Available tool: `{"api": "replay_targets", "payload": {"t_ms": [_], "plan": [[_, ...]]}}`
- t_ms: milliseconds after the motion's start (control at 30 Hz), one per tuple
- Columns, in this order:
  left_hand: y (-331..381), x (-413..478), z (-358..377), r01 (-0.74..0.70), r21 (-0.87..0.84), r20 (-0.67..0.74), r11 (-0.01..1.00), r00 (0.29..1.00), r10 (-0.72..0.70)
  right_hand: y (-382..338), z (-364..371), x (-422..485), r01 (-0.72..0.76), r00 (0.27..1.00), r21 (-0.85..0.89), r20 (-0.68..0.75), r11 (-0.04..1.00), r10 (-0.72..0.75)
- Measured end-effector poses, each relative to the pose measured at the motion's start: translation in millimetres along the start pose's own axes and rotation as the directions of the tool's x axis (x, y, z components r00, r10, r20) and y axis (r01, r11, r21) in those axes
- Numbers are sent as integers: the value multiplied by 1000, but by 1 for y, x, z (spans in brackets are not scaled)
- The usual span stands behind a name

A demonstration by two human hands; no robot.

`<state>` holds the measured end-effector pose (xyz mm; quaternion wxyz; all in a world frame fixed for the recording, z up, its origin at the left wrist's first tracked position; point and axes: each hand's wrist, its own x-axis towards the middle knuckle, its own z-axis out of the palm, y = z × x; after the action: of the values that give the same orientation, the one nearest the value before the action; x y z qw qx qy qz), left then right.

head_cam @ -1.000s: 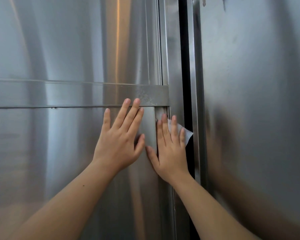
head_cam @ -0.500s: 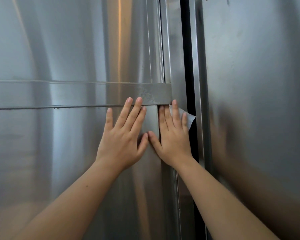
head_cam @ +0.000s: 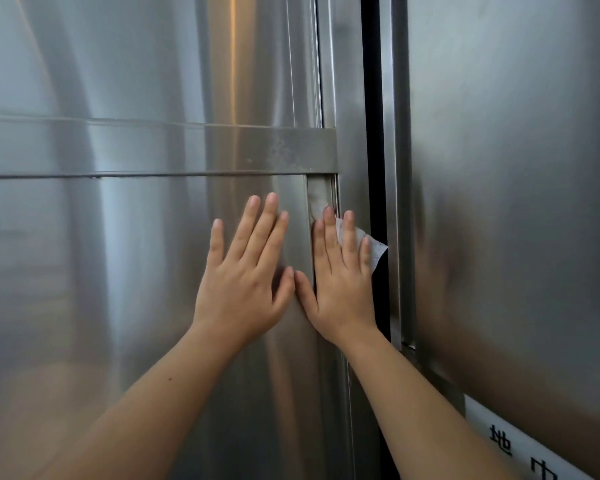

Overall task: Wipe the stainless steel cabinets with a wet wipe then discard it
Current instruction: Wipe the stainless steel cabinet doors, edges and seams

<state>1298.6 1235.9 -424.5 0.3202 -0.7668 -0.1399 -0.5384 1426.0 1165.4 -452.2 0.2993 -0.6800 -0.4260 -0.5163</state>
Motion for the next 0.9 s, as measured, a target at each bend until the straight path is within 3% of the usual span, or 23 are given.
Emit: {"api": "replay_targets", "payload": {"t_ms": [400, 667, 900], "plan": [[24, -46, 13, -7, 120, 11, 993, 1000, 5, -3, 10, -45, -14, 1000, 40, 24, 999, 13], [36, -76, 21, -16, 113, -25, 993, 1000, 19, -5, 16, -73, -26, 999, 56, 45, 998, 24], [47, -103, 29, 14, 152, 39, 988, 999, -20, -6, 21, -99, -35, 998, 93, 57, 995, 29]]}}
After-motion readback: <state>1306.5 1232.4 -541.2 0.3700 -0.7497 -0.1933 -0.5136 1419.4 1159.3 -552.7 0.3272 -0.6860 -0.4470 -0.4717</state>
